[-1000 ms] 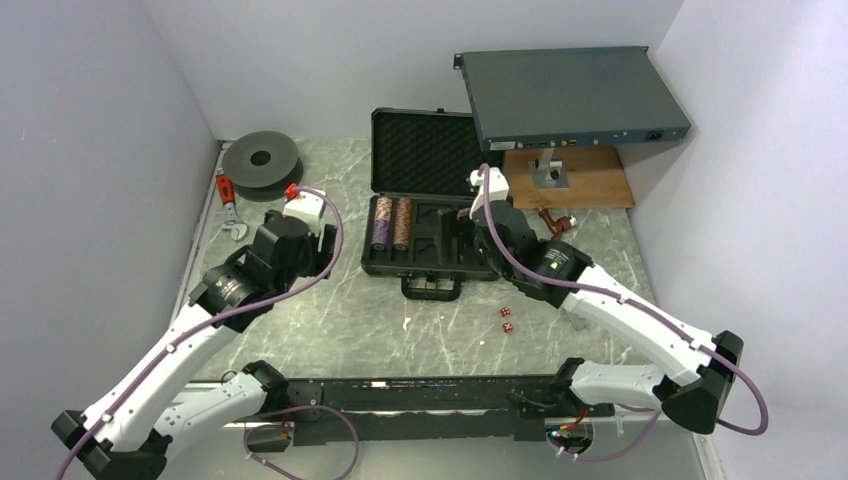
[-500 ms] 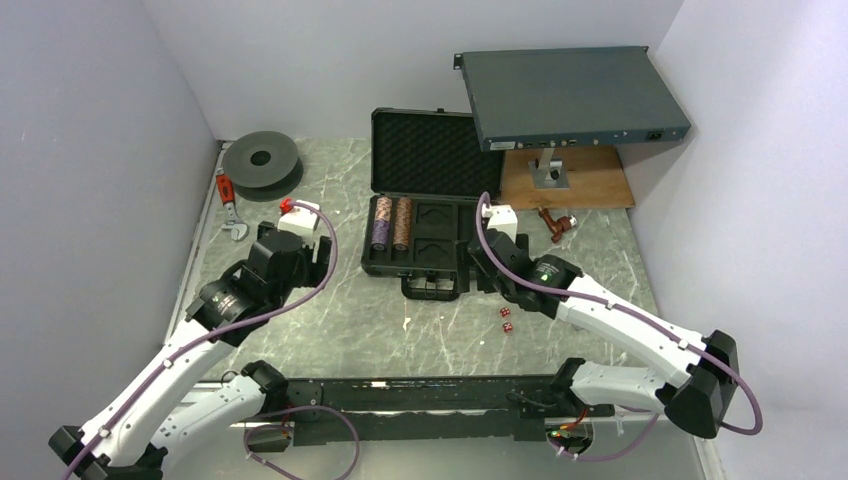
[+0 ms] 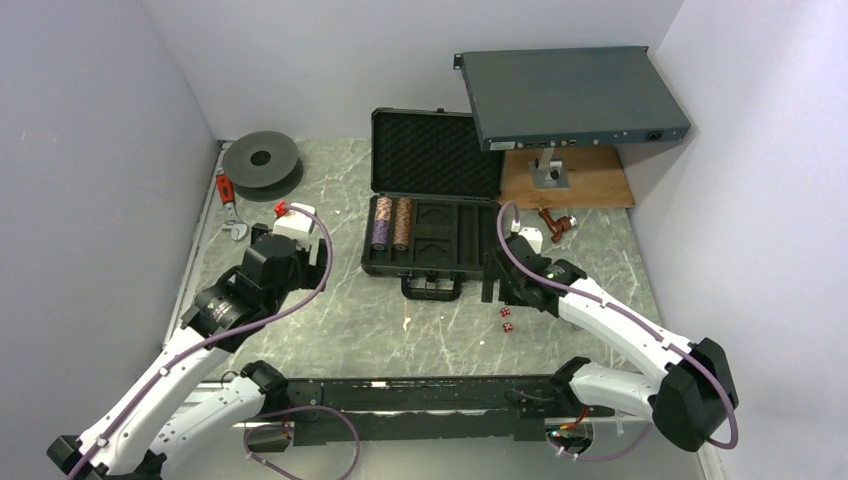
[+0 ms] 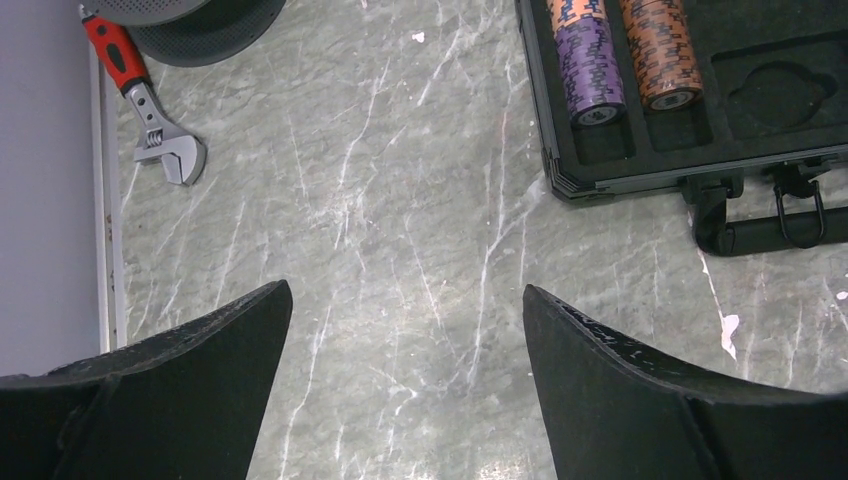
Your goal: Pack up texas hold em set
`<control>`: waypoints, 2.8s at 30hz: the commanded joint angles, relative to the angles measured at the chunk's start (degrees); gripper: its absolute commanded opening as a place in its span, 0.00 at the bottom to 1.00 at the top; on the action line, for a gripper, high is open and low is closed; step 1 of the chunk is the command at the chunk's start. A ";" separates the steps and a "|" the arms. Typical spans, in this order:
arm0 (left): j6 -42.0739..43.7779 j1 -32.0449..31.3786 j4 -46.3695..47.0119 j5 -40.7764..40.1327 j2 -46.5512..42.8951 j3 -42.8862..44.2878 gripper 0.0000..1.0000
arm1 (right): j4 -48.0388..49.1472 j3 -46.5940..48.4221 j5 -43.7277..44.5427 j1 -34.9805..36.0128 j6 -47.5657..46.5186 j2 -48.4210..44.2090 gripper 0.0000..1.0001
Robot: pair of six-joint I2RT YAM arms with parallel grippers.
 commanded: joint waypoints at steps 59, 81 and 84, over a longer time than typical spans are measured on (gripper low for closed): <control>1.11 4.41 2.83 2.52 -0.81 -0.65 0.99 | 5.34 -3.21 -5.95 -6.54 4.49 13.54 0.65; 1.11 5.01 2.92 2.92 -1.09 -0.73 0.99 | 4.54 -2.03 -5.36 -6.52 4.36 14.67 0.53; 1.11 5.01 2.92 2.95 -1.09 -0.66 0.99 | 4.15 -1.78 -5.19 -6.50 4.27 14.89 0.50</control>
